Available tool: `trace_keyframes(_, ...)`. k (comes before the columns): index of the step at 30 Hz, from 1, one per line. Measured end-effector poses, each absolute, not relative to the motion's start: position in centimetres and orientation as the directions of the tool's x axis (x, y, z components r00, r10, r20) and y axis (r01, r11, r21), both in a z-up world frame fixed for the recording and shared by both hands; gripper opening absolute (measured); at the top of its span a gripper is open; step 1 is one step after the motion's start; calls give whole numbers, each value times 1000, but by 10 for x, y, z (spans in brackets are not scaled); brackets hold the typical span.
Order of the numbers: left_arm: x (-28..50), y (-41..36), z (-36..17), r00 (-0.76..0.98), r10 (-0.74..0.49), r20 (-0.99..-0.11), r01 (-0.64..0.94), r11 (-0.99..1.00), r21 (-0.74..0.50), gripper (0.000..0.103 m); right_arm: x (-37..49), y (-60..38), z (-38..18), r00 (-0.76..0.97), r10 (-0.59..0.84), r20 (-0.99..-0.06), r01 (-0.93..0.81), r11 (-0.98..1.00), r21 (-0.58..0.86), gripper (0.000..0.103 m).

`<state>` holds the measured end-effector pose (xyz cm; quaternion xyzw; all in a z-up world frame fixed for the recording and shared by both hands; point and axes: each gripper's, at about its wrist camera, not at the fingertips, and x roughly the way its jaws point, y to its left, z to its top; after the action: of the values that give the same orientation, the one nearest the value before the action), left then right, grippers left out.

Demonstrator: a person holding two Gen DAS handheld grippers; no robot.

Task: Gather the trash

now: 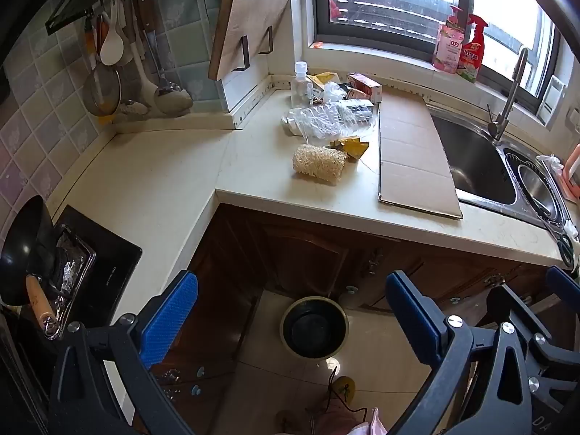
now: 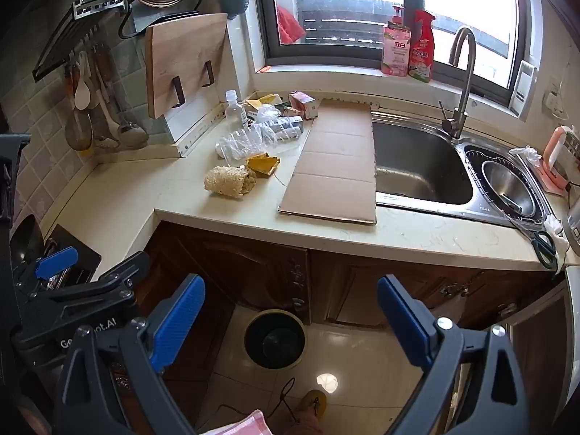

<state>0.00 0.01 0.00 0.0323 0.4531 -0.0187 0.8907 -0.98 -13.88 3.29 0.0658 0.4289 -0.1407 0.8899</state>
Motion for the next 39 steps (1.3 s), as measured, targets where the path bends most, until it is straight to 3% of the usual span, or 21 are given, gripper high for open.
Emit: trace_keyframes(39, -7, 0, 3, 598, 13, -801, 58, 997, 59, 102, -14, -135, 30, 592, -182, -785, 307, 952, 11, 97)
